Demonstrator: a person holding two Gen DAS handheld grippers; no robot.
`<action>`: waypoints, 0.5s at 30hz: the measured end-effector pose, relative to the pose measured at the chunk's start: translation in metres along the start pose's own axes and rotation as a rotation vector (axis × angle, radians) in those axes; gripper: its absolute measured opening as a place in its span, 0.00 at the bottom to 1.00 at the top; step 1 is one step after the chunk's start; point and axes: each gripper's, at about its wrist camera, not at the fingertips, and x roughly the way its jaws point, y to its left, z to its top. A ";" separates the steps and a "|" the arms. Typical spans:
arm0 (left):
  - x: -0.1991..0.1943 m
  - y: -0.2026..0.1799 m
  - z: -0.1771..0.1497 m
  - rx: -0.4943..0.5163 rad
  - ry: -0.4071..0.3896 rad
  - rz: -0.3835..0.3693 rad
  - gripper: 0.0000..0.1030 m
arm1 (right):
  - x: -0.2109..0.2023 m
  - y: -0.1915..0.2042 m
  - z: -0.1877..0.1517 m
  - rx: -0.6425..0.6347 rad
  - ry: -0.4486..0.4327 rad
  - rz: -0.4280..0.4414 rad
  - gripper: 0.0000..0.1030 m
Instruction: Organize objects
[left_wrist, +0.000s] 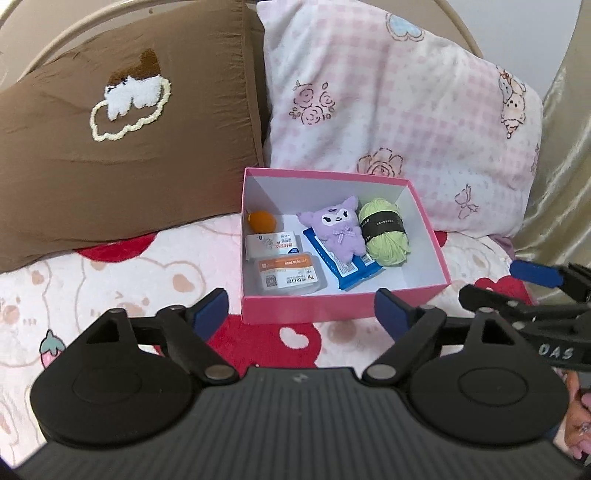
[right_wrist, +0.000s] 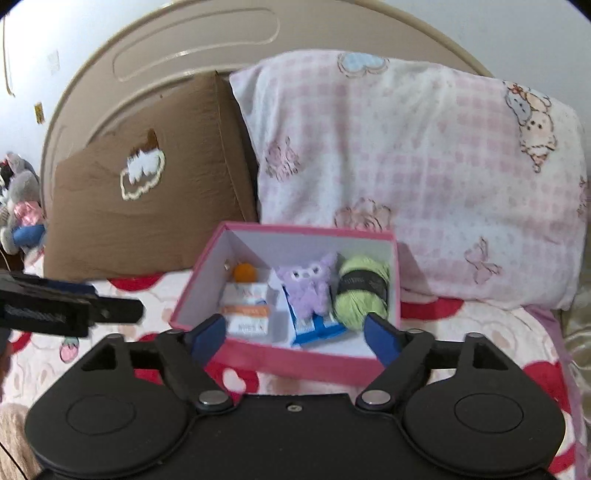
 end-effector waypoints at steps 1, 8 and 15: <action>-0.003 0.001 -0.002 -0.010 0.003 0.005 0.88 | -0.002 0.002 -0.002 -0.007 0.011 -0.018 0.86; -0.014 -0.004 -0.022 0.004 0.008 0.046 0.94 | -0.016 0.004 -0.015 0.019 0.058 -0.029 0.87; -0.024 -0.008 -0.031 -0.009 0.002 0.052 0.97 | -0.030 -0.003 -0.022 0.103 0.090 -0.074 0.90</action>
